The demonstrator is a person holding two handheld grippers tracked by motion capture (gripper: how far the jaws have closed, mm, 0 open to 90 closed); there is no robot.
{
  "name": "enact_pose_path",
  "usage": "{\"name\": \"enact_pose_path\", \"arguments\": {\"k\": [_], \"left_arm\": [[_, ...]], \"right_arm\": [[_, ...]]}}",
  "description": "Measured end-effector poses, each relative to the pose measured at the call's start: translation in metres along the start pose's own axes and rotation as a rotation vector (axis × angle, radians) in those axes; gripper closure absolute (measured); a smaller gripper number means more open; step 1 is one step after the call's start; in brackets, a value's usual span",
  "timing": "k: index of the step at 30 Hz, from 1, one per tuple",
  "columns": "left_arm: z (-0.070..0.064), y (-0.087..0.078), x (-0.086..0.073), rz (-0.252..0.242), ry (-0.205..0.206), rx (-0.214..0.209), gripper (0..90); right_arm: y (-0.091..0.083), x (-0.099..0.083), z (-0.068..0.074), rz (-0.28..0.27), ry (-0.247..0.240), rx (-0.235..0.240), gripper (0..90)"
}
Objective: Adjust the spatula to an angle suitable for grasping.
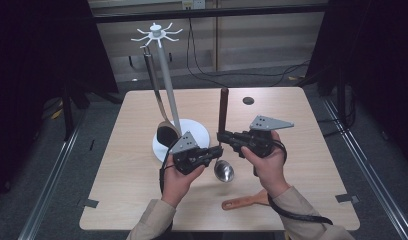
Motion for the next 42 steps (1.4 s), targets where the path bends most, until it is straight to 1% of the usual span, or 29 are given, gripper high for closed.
{"name": "enact_pose_path", "arguments": {"k": [1,2,3,4,5,6,7,8,9,10,11,12,13,14,15,16,17,19,20,23,24,25,27,29,30,34,37,39,42], "left_arm": [[0.0,0.001,0.001,-0.01,0.008,0.012,78.9],[0.0,0.001,0.002,0.006,0.025,0.067,77.6],[-0.001,0.002,0.003,0.005,0.023,0.054,77.5],[-0.003,0.003,0.004,-0.011,0.002,0.088,77.3],[-0.003,0.004,0.004,-0.013,0.015,0.055,77.4],[-0.004,0.004,0.004,-0.007,0.029,0.066,77.2],[-0.006,0.005,0.005,-0.012,0.025,0.102,75.9],[-0.006,0.005,0.005,-0.011,0.032,0.118,75.6],[-0.006,0.006,0.006,-0.015,0.042,0.096,74.9],[-0.008,0.007,0.007,-0.028,0.027,0.099,74.7],[-0.008,0.007,0.007,-0.018,0.032,0.156,74.8],[-0.009,0.008,0.007,-0.013,0.045,0.161,74.7],[-0.01,0.009,0.008,-0.015,0.041,0.148,74.9],[-0.01,0.008,0.009,-0.015,0.056,0.181,74.9],[-0.011,0.008,0.009,-0.012,0.056,0.159,75.0],[-0.012,0.009,0.01,-0.023,0.049,0.158,75.5],[-0.012,0.007,0.01,-0.013,0.063,0.181,76.4],[-0.012,0.009,0.011,-0.029,0.064,0.169,77.0],[-0.013,0.008,0.011,-0.01,0.075,0.19,77.0],[-0.013,0.01,0.011,-0.021,0.069,0.19,78.2],[-0.014,0.009,0.011,-0.009,0.066,0.191,78.7],[-0.014,0.01,0.011,-0.014,0.065,0.207,79.1],[-0.015,0.011,0.011,-0.026,0.052,0.191,80.0],[-0.016,0.011,0.012,-0.013,0.07,0.21,80.0],[-0.017,0.012,0.012,-0.03,0.062,0.2,80.0],[-0.018,0.014,0.012,-0.026,0.064,0.205,80.1],[-0.019,0.015,0.013,-0.02,0.054,0.224,81.5],[-0.02,0.016,0.013,-0.038,0.04,0.213,82.7],[-0.02,0.015,0.013,-0.023,0.053,0.221,83.6]], "right_arm": [[0.0,0.0,0.0,0.003,-0.006,-0.018,84.2],[-0.001,0.001,0.001,-0.001,-0.014,-0.035,84.3],[-0.001,0.001,0.001,-0.001,-0.011,-0.045,84.3],[-0.001,0.001,0.001,-0.005,-0.013,-0.058,84.3],[-0.002,0.001,0.001,-0.007,-0.005,-0.068,84.3],[-0.003,0.001,0.001,-0.011,-0.002,-0.076,84.3],[-0.003,0.001,0.001,-0.012,-0.003,-0.084,84.3],[-0.003,0.001,0.0,-0.015,-0.003,-0.091,84.4],[-0.004,0.001,0.0,-0.018,-0.004,-0.098,84.3],[-0.004,0.001,0.0,-0.013,-0.002,-0.098,84.4],[-0.004,0.001,0.0,-0.018,0.001,-0.101,84.4],[-0.004,0.001,-0.001,-0.022,0.002,-0.102,84.4],[-0.004,0.001,-0.001,-0.016,0.006,-0.097,84.4],[-0.004,0.001,0.0,-0.018,0.006,-0.102,84.4],[-0.004,0.001,0.0,-0.021,0.01,-0.106,84.4],[-0.004,0.001,0.0,-0.016,0.004,-0.107,84.4],[-0.004,0.001,0.001,-0.017,0.0,-0.113,84.4],[-0.004,0.001,0.002,-0.012,-0.005,-0.124,84.4],[-0.005,0.001,0.002,-0.02,-0.001,-0.132,84.4],[-0.006,0.001,0.002,-0.02,0.002,-0.138,84.4],[-0.006,0.001,0.002,-0.015,0.005,-0.138,84.4],[-0.006,0.001,0.002,-0.013,0.004,-0.138,84.4],[-0.006,0.0,0.002,-0.009,0.003,-0.149,84.4],[-0.007,0.0,0.002,-0.015,0.0,-0.163,84.4],[-0.007,0.0,0.002,-0.011,-0.002,-0.164,84.5],[-0.008,-0.001,0.002,-0.014,0.0,-0.178,84.4],[-0.007,-0.002,0.002,-0.014,0.001,-0.181,84.5],[-0.008,-0.002,0.002,-0.013,0.002,-0.193,84.5],[-0.008,-0.002,0.003,-0.012,0.007,-0.204,84.5]]}}
Point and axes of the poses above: each handheld gripper's, and its own axes: y roughly forward along the jaws, x roughly out of its top, z roughly to its left, the point moved 4 cm from there along y, roughly forward along the jaws, and after that the axes turned 7 degrees about x, right-handed, at the moved point
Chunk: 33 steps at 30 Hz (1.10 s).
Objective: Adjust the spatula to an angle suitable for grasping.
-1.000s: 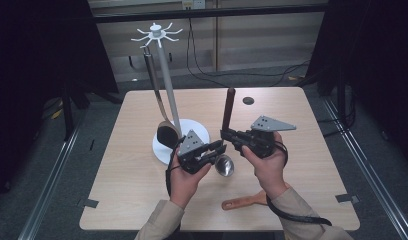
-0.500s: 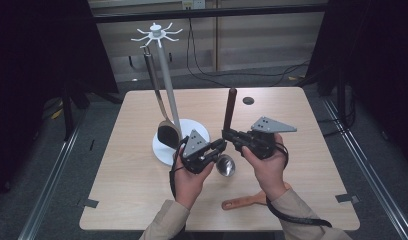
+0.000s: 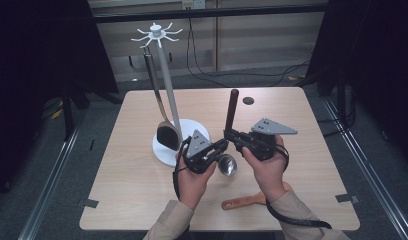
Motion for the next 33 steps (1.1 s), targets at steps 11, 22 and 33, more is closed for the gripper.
{"name": "enact_pose_path", "arguments": {"k": [11,22,33], "left_arm": [[0.007,-0.004,0.0,0.026,-0.026,-0.077,85.1],[0.031,-0.02,0.003,0.016,-0.063,-0.084,85.1],[0.048,-0.032,0.011,-0.02,-0.074,-0.123,85.1]], "right_arm": [[0.001,0.0,-0.003,-0.023,0.012,0.047,65.7],[-0.005,-0.011,-0.027,-0.004,0.015,0.005,27.2],[-0.008,-0.028,-0.046,0.058,0.011,-0.063,16.5]]}}
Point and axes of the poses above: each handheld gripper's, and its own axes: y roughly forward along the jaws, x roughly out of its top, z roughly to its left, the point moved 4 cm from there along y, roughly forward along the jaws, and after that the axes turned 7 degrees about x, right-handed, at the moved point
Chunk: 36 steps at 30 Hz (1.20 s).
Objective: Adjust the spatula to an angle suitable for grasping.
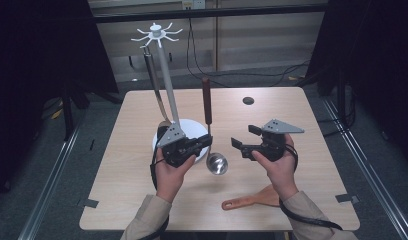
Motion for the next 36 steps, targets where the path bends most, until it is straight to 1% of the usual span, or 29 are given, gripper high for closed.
{"name": "enact_pose_path", "arguments": {"k": [1,2,5,8,10,13,16,18,19,22,23,25,26,27,30,31,34,36], "left_arm": [[0.0,-0.001,0.001,-0.003,-0.008,0.0,85.1],[0.002,-0.002,0.002,-0.003,-0.002,-0.007,85.1],[0.004,-0.005,0.006,-0.021,-0.024,-0.014,85.1],[0.007,-0.008,0.01,-0.04,-0.037,-0.015,85.1],[0.008,-0.01,0.013,-0.048,-0.036,-0.022,85.1],[0.01,-0.014,0.018,-0.055,-0.028,-0.02,85.1],[0.013,-0.017,0.022,-0.068,-0.035,-0.024,85.1],[0.014,-0.018,0.025,-0.087,-0.053,-0.034,85.1],[0.016,-0.02,0.026,-0.082,-0.046,-0.034,85.1],[0.019,-0.022,0.029,-0.094,-0.062,-0.034,85.1],[0.021,-0.023,0.03,-0.096,-0.059,-0.031,85.1],[0.024,-0.025,0.032,-0.098,-0.059,-0.039,85.1],[0.024,-0.025,0.034,-0.11,-0.073,-0.038,85.1],[0.025,-0.026,0.035,-0.105,-0.069,-0.032,85.1],[0.028,-0.029,0.04,-0.114,-0.077,-0.036,85.1],[0.029,-0.03,0.041,-0.113,-0.07,-0.041,85.1],[0.032,-0.032,0.047,-0.126,-0.08,-0.042,85.0],[0.033,-0.034,0.05,-0.133,-0.088,-0.035,85.1]], "right_arm": [[0.0,-0.001,-0.001,0.002,0.005,0.001,15.7],[-0.001,-0.002,-0.002,0.002,0.009,-0.004,15.6],[-0.003,-0.004,-0.006,0.003,0.017,-0.015,14.3],[-0.004,-0.005,-0.007,0.006,0.019,-0.02,13.7],[-0.004,-0.006,-0.007,0.008,0.022,-0.016,13.4],[-0.004,-0.007,-0.007,0.013,0.025,-0.013,13.2],[-0.003,-0.008,-0.007,0.02,0.028,-0.009,13.1],[-0.003,-0.008,-0.007,0.022,0.032,-0.009,13.0],[-0.003,-0.008,-0.007,0.022,0.03,-0.005,13.0],[-0.002,-0.008,-0.006,0.027,0.026,-0.004,13.0],[-0.002,-0.008,-0.006,0.027,0.031,-0.003,13.0],[-0.002,-0.009,-0.006,0.029,0.028,-0.007,13.0],[-0.001,-0.009,-0.006,0.027,0.028,-0.007,13.0],[-0.001,-0.009,-0.006,0.027,0.028,-0.002,13.0],[-0.001,-0.008,-0.005,0.028,0.026,0.003,13.0],[0.0,-0.008,-0.005,0.028,0.024,0.005,13.0],[0.0,-0.009,-0.004,0.033,0.024,0.007,13.0],[0.0,-0.009,-0.004,0.033,0.024,0.007,13.0]]}}
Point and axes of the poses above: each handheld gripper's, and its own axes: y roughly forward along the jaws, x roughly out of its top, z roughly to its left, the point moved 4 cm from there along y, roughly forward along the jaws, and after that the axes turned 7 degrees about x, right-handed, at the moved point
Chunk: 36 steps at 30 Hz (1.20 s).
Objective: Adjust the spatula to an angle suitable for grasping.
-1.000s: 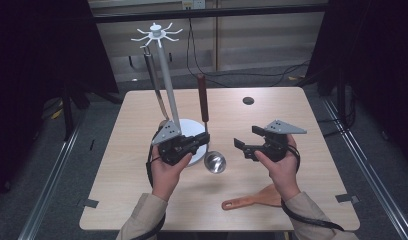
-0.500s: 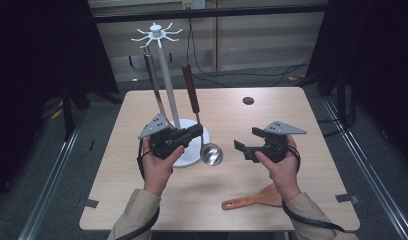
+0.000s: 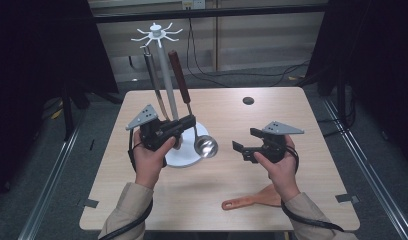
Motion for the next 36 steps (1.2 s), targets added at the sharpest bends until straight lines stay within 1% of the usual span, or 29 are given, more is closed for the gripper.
{"name": "enact_pose_path", "arguments": {"k": [1,2,3,6,8,10,11,12,13,16,18,19,22,23,25,26,28,29,31,32,34,36], "left_arm": [[0.001,-0.001,0.001,0.007,0.012,-0.011,85.1],[0.002,-0.001,0.003,0.005,0.011,-0.013,85.1],[0.002,-0.002,0.004,0.0,-0.002,-0.009,85.1],[0.006,-0.003,0.006,-0.001,0.002,-0.008,85.0],[0.008,-0.003,0.008,-0.007,-0.013,-0.006,85.1],[0.01,-0.004,0.009,-0.003,0.001,-0.001,85.1],[0.009,-0.004,0.01,-0.015,-0.016,-0.002,85.0],[0.01,-0.004,0.011,-0.011,-0.008,-0.001,85.0],[0.01,-0.004,0.012,-0.016,-0.014,0.0,85.0],[0.012,-0.005,0.013,-0.011,-0.005,-0.004,85.0],[0.013,-0.006,0.014,-0.015,-0.012,-0.006,85.0],[0.013,-0.005,0.014,-0.021,-0.028,-0.002,85.0],[0.014,-0.006,0.014,-0.021,-0.021,0.002,84.9],[0.014,-0.005,0.015,-0.034,-0.037,0.003,84.9],[0.014,-0.006,0.015,-0.045,-0.054,-0.006,84.7],[0.014,-0.006,0.015,-0.052,-0.053,-0.007,84.7],[0.013,-0.007,0.014,-0.052,-0.057,-0.007,84.8],[0.014,-0.007,0.014,-0.053,-0.051,-0.011,84.8],[0.015,-0.007,0.011,-0.05,-0.064,-0.004,84.9],[0.016,-0.007,0.01,-0.048,-0.067,-0.012,84.8],[0.017,-0.007,0.008,-0.042,-0.07,-0.001,84.9],[0.016,-0.007,0.007,-0.039,-0.055,0.008,85.0]], "right_arm": [[0.0,0.0,0.0,0.001,0.003,0.003,13.0],[0.0,0.0,0.0,-0.001,0.002,0.003,13.1],[0.0,0.0,0.0,-0.001,0.001,0.002,13.1],[0.0,0.0,0.0,-0.001,0.004,0.007,13.1],[0.0,0.0,0.001,0.003,0.004,0.006,13.1],[0.0,0.0,0.001,0.004,0.007,0.009,13.1],[0.0,0.0,0.001,0.002,0.001,0.012,13.1],[0.001,0.0,0.001,0.0,0.008,0.013,13.1],[0.001,0.0,0.002,0.0,0.013,0.016,13.1],[0.001,0.0,0.002,-0.001,0.01,0.022,13.2],[0.001,0.001,0.003,-0.002,0.01,0.024,13.2],[0.001,0.001,0.003,0.0,0.011,0.023,13.1],[0.001,0.001,0.003,-0.003,0.012,0.028,13.1],[0.001,0.001,0.003,-0.004,0.013,0.028,13.2],[0.001,0.002,0.003,-0.005,0.012,0.031,13.2],[0.001,0.001,0.004,-0.006,0.012,0.032,13.1],[0.002,0.001,0.004,0.0,0.01,0.031,13.1],[0.002,0.001,0.005,-0.001,0.011,0.033,13.2],[0.002,0.001,0.006,-0.002,0.012,0.035,13.2],[0.002,0.002,0.006,-0.004,0.009,0.037,13.2],[0.002,0.002,0.006,-0.002,0.009,0.036,13.2],[0.003,0.002,0.006,-0.003,0.006,0.037,13.2]]}}
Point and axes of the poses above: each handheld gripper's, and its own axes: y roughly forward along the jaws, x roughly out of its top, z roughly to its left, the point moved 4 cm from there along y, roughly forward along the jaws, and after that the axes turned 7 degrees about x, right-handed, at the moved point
